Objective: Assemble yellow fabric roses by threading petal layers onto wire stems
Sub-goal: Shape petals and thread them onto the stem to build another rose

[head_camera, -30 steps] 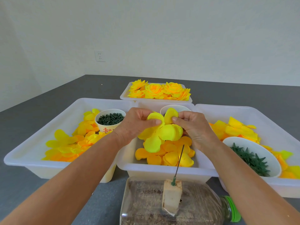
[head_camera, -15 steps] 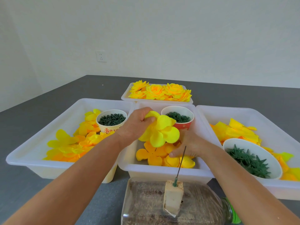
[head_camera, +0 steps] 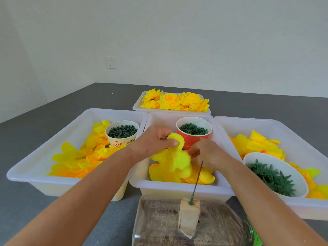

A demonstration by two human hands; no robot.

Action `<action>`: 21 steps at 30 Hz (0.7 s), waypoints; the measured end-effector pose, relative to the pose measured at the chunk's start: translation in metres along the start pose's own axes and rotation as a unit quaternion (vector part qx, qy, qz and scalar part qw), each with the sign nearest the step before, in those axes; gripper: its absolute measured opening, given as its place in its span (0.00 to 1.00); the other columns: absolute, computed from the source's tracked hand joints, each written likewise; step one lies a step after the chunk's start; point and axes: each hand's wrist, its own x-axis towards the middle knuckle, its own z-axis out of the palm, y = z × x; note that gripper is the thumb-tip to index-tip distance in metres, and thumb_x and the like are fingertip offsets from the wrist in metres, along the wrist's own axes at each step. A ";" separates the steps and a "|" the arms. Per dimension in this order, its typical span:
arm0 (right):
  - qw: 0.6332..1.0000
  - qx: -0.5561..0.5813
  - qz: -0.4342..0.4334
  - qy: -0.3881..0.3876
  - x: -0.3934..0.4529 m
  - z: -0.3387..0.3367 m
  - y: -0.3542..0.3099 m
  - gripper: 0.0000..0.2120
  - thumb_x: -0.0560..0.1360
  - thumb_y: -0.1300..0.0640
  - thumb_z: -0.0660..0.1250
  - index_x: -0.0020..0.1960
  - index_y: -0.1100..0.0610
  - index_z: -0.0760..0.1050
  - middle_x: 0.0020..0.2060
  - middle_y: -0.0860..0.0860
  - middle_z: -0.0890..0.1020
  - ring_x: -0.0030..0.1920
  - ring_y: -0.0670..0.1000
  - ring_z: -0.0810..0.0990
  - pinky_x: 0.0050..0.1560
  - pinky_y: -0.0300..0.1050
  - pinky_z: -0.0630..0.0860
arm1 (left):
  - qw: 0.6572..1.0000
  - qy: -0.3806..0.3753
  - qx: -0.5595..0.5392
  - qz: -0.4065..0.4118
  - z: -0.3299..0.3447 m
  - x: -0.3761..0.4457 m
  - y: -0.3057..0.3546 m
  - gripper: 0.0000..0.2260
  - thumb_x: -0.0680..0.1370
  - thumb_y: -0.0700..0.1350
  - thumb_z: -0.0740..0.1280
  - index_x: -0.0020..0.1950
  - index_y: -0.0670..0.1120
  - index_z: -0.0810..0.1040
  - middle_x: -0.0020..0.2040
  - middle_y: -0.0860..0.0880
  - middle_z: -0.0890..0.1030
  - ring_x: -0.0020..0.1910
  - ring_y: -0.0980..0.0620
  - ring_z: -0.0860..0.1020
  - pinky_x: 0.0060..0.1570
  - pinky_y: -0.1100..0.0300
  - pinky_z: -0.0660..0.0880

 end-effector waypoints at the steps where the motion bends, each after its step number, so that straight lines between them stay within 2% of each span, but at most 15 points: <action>1: 1.000 -0.006 0.005 -0.011 0.000 0.001 0.000 0.14 0.71 0.58 0.72 0.57 0.55 0.80 0.53 0.51 0.80 0.53 0.52 0.77 0.52 0.41 0.72 | 1.000 -0.007 0.006 -0.005 0.000 0.000 0.000 0.04 0.75 0.38 0.68 0.40 0.41 0.79 0.34 0.49 0.79 0.31 0.59 0.75 0.32 0.67 0.73; 3: 0.999 -0.010 0.004 -0.031 -0.001 0.002 0.000 0.19 0.70 0.55 0.73 0.60 0.56 0.78 0.56 0.53 0.79 0.53 0.51 0.76 0.54 0.41 0.73 | 0.999 -0.033 0.024 -0.020 -0.001 0.000 0.000 0.03 0.76 0.39 0.68 0.42 0.42 0.79 0.35 0.49 0.79 0.31 0.60 0.76 0.32 0.67 0.73; 6: 0.999 -0.041 0.004 -0.029 -0.001 0.002 0.001 0.20 0.71 0.52 0.72 0.62 0.55 0.77 0.59 0.54 0.77 0.58 0.53 0.75 0.60 0.45 0.72 | 0.998 -0.046 0.034 -0.028 -0.002 0.000 -0.002 0.03 0.75 0.38 0.69 0.42 0.44 0.80 0.37 0.50 0.80 0.32 0.62 0.76 0.35 0.67 0.74; 7: 0.998 -0.050 0.003 -0.024 -0.001 0.002 0.001 0.19 0.72 0.52 0.71 0.62 0.55 0.77 0.59 0.55 0.77 0.59 0.53 0.74 0.61 0.46 0.72 | 0.998 -0.045 0.026 -0.032 -0.002 0.001 -0.003 0.02 0.75 0.38 0.69 0.44 0.43 0.80 0.39 0.48 0.82 0.34 0.61 0.78 0.37 0.66 0.76; 11: 0.999 -0.051 0.003 -0.002 -0.002 0.001 0.001 0.15 0.72 0.58 0.69 0.59 0.56 0.79 0.57 0.54 0.79 0.57 0.53 0.76 0.58 0.44 0.73 | 0.997 -0.049 0.040 -0.046 0.000 0.004 -0.008 0.10 0.73 0.37 0.71 0.53 0.45 0.79 0.51 0.45 0.83 0.49 0.55 0.80 0.49 0.62 0.78; 14: 0.999 -0.044 0.002 0.022 -0.002 0.002 0.001 0.13 0.72 0.61 0.69 0.56 0.59 0.80 0.54 0.55 0.81 0.55 0.53 0.77 0.57 0.46 0.74 | 0.997 -0.059 0.042 -0.039 0.000 0.005 -0.009 0.11 0.73 0.38 0.71 0.52 0.49 0.78 0.50 0.48 0.82 0.47 0.59 0.80 0.44 0.68 0.76; 18: 0.998 0.014 -0.006 0.056 -0.003 0.002 0.003 0.13 0.72 0.60 0.71 0.56 0.58 0.80 0.53 0.53 0.81 0.54 0.52 0.77 0.55 0.44 0.74 | 0.997 -0.024 0.060 -0.029 -0.001 0.007 -0.013 0.10 0.74 0.37 0.70 0.52 0.49 0.79 0.50 0.53 0.81 0.51 0.56 0.79 0.48 0.66 0.76; 21: 0.993 0.054 -0.023 0.098 -0.004 0.003 0.002 0.07 0.74 0.62 0.68 0.50 0.58 0.83 0.48 0.53 0.84 0.51 0.52 0.79 0.53 0.46 0.75 | 0.997 -0.015 0.071 -0.021 0.000 0.008 -0.016 0.07 0.75 0.38 0.69 0.50 0.47 0.81 0.46 0.54 0.82 0.45 0.60 0.79 0.46 0.67 0.75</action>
